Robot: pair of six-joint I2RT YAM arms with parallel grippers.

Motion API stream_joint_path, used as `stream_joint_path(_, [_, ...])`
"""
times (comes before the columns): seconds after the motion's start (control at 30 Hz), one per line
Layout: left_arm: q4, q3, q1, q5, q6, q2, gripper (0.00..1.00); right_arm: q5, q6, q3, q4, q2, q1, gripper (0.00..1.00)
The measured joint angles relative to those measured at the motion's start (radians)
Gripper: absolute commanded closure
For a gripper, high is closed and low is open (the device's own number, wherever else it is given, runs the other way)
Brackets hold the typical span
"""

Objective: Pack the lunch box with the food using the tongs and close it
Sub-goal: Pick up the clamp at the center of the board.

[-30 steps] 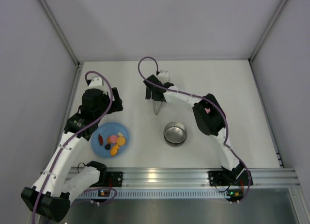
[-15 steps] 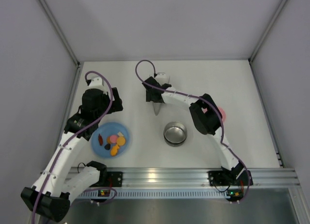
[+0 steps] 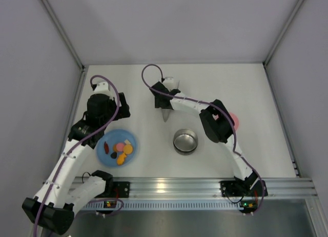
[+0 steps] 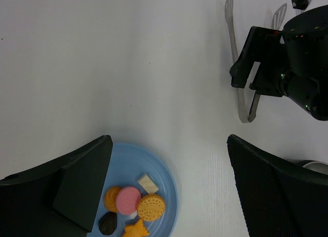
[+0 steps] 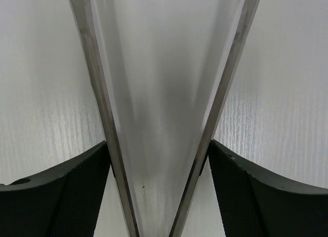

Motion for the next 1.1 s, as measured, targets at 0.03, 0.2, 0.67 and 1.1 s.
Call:
stream_joint_path(0.03, [0.0, 0.0, 0.0, 0.0, 0.0, 0.001, 0.01, 0.003, -0.003, -0.011, 0.011, -0.004, 0.0, 0.34])
stream_joint_path(0.2, [0.0, 0.0, -0.006, -0.002, 0.0, 0.013, 0.01, 0.004, -0.051, -0.118, 0.082, -0.062, 0.001, 0.51])
stream_joint_path(0.67, [0.0, -0.001, -0.01, -0.009, 0.0, 0.018, 0.01, 0.026, -0.194, -0.357, 0.113, -0.24, 0.001, 0.55])
stream_joint_path(1.1, [0.0, -0.001, -0.013, -0.026, 0.001, 0.027, 0.01, 0.018, -0.226, -0.402, 0.11, -0.47, 0.001, 0.57])
